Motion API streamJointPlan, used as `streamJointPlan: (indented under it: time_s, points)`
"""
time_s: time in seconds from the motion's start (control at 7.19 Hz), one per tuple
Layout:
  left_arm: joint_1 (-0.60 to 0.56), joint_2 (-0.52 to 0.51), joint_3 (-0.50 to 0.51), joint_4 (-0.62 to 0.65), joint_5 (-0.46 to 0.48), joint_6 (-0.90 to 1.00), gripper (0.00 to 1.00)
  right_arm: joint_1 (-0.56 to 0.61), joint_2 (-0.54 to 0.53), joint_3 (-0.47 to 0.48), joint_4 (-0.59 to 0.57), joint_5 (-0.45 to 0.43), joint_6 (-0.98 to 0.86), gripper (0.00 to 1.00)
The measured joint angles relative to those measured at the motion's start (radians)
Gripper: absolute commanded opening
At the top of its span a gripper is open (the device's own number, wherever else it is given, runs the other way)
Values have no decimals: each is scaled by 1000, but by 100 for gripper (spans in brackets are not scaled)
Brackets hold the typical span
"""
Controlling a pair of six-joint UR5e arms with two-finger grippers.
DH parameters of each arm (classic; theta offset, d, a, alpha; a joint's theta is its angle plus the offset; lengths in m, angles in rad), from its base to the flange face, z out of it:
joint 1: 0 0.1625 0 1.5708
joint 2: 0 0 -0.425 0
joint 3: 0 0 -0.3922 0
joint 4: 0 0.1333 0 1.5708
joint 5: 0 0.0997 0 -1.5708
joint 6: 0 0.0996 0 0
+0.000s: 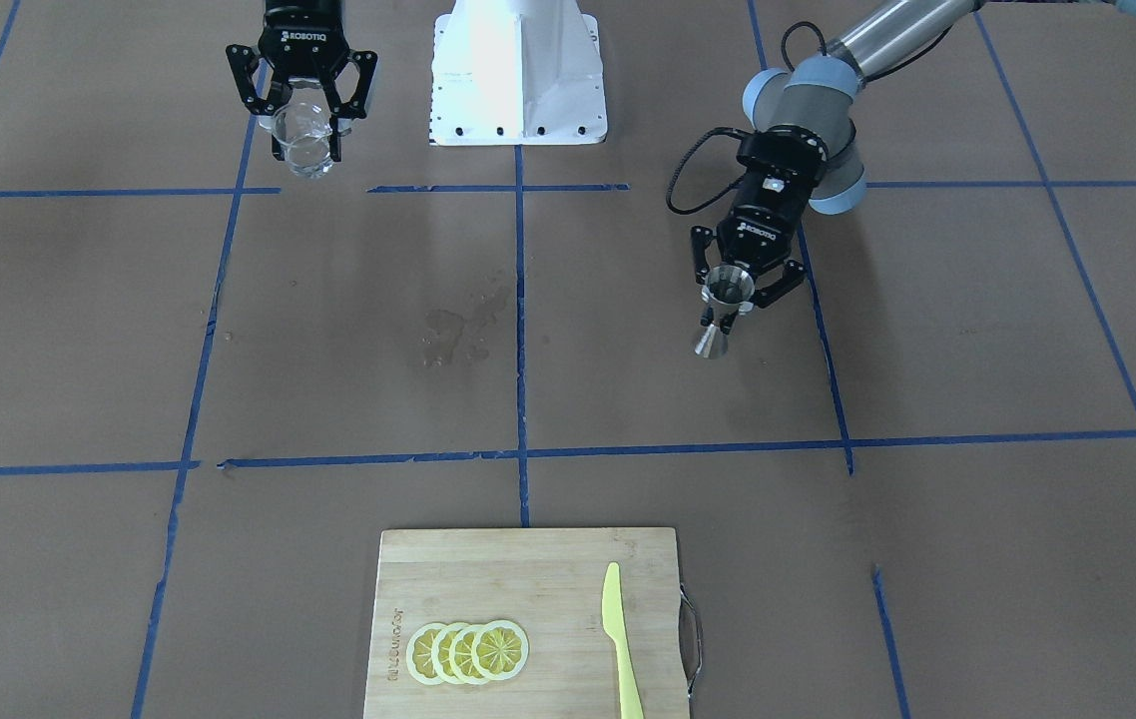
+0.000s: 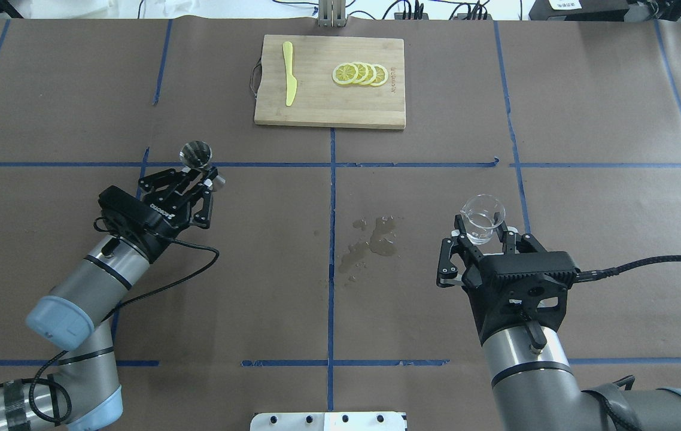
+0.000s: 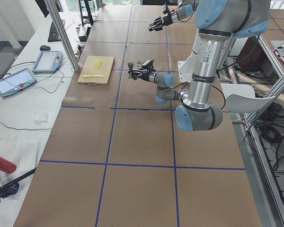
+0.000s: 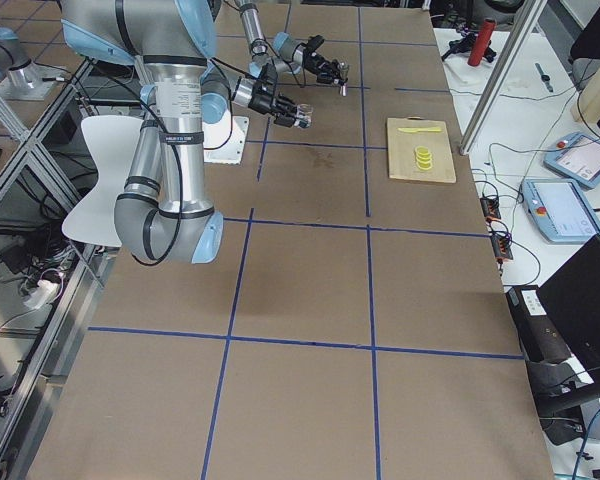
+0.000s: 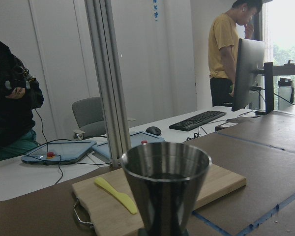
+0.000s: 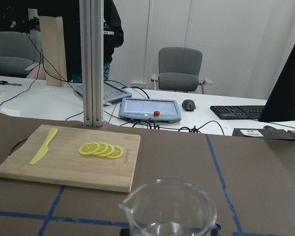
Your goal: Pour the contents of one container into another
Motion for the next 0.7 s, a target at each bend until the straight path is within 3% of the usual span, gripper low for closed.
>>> streamJointPlan:
  time_s: [0.42, 0.7]
  points:
    - [-53, 165, -8, -30, 23, -222, 0, 27, -24, -7, 6, 23, 17, 0]
    - [-62, 183, 5, -29, 76, -362, 0, 32, -30, -10, 16, 25, 19, 0]
